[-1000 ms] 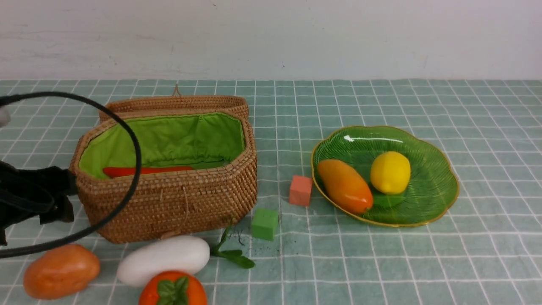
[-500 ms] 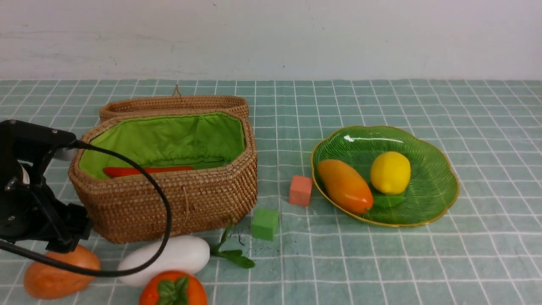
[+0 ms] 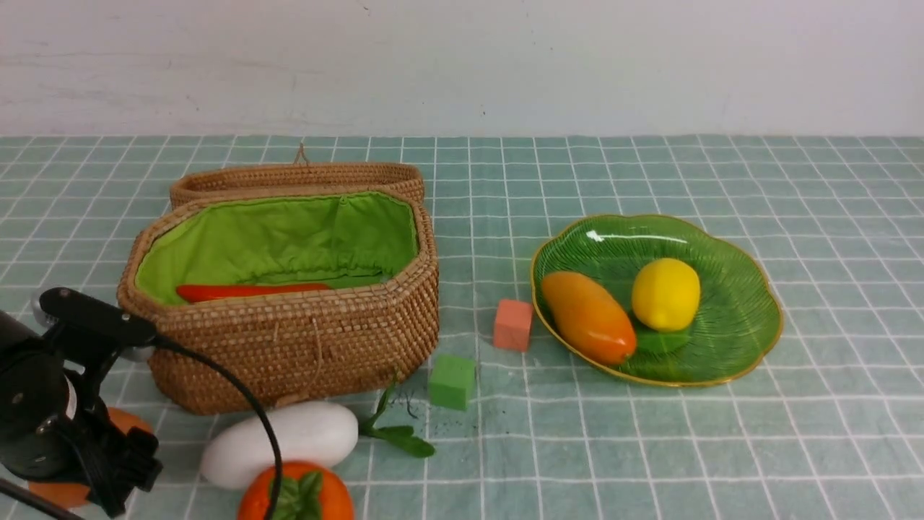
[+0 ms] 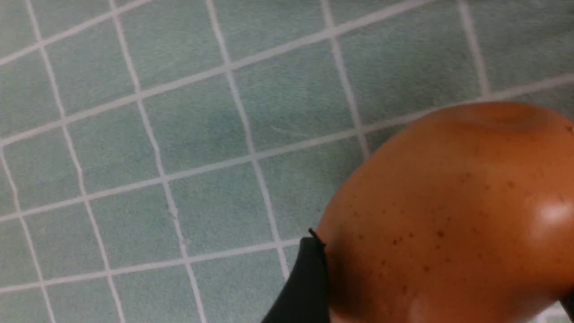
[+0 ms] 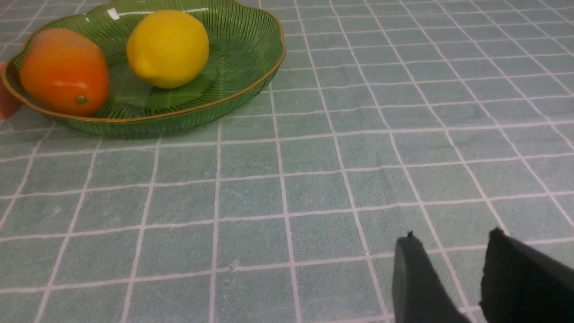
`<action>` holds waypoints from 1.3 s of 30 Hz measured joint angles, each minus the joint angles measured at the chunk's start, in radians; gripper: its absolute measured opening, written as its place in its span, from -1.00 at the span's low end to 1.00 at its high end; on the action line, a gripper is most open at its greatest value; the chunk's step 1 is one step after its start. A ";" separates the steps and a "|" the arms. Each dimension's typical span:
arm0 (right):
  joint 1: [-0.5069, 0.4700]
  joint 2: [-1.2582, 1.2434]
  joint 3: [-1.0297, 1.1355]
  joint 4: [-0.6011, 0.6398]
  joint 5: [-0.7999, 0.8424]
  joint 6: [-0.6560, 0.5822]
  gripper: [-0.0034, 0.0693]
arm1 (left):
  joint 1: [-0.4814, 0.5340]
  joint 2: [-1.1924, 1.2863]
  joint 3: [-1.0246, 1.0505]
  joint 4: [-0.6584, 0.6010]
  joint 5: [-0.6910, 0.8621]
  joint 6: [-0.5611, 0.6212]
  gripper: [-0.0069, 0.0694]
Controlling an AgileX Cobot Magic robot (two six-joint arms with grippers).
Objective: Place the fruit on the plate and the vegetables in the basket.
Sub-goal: Grab a potato with your left arm and place it in the basket on the left
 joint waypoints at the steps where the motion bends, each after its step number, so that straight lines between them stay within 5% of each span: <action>1: 0.000 0.000 0.000 0.000 0.000 0.000 -0.25 | 0.000 0.018 0.000 0.017 -0.006 -0.027 0.94; 7: 0.000 0.000 0.000 0.000 0.000 0.000 -0.25 | -0.001 0.046 0.008 -0.021 -0.013 -0.052 0.77; 10: 0.000 0.000 0.000 0.000 0.000 0.000 -0.25 | -0.001 0.046 0.008 -0.020 -0.007 -0.052 0.54; 13: 0.000 0.000 0.000 0.000 0.000 0.000 -0.25 | -0.001 0.046 0.008 -0.007 -0.005 -0.064 0.06; 18: 0.000 0.000 0.000 0.000 0.000 0.000 -0.25 | -0.001 0.041 0.008 0.010 0.006 -0.090 -0.23; 23: 0.000 0.000 0.000 0.000 0.000 0.000 -0.25 | -0.001 0.007 0.008 -0.034 0.022 -0.096 0.16; 26: 0.000 0.000 0.000 0.000 0.000 0.000 -0.25 | -0.001 -0.043 0.008 -0.049 0.044 -0.099 0.72; 35: 0.000 0.000 0.000 0.000 0.000 0.000 -0.25 | -0.001 -0.167 0.008 0.069 0.042 -0.133 0.94; 39: 0.000 0.000 0.000 0.000 0.000 0.000 -0.25 | 0.006 -0.159 0.008 0.170 0.031 -0.329 0.94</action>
